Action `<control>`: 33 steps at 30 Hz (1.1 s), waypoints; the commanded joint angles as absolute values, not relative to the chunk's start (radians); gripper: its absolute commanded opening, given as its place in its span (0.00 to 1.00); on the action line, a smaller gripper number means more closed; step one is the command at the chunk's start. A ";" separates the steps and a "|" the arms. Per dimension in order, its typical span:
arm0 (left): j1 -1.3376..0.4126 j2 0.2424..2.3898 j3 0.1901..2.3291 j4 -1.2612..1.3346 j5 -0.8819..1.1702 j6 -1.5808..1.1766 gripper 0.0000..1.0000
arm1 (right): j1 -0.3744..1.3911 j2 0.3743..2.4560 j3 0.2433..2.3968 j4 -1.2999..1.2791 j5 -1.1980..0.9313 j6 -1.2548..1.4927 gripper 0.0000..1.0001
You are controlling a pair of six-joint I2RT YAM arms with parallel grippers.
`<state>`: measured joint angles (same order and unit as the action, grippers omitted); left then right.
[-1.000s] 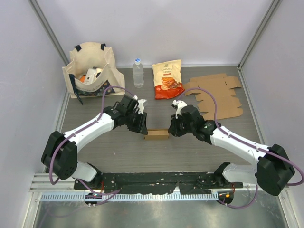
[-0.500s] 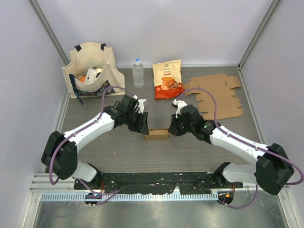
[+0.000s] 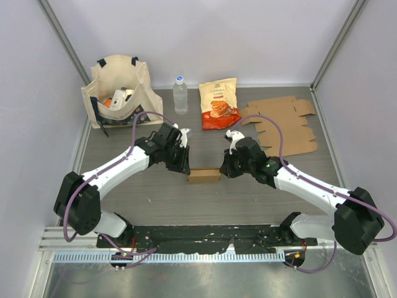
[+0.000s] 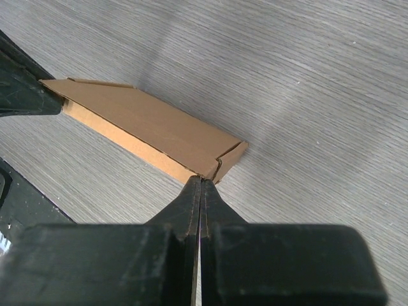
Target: Fold the paper box
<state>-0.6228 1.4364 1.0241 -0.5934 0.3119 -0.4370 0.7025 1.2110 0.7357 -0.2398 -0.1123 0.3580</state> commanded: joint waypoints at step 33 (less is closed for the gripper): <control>-0.838 1.387 0.873 -0.437 -0.089 -0.529 0.00 | 0.632 0.913 0.600 -0.220 -0.199 1.316 0.81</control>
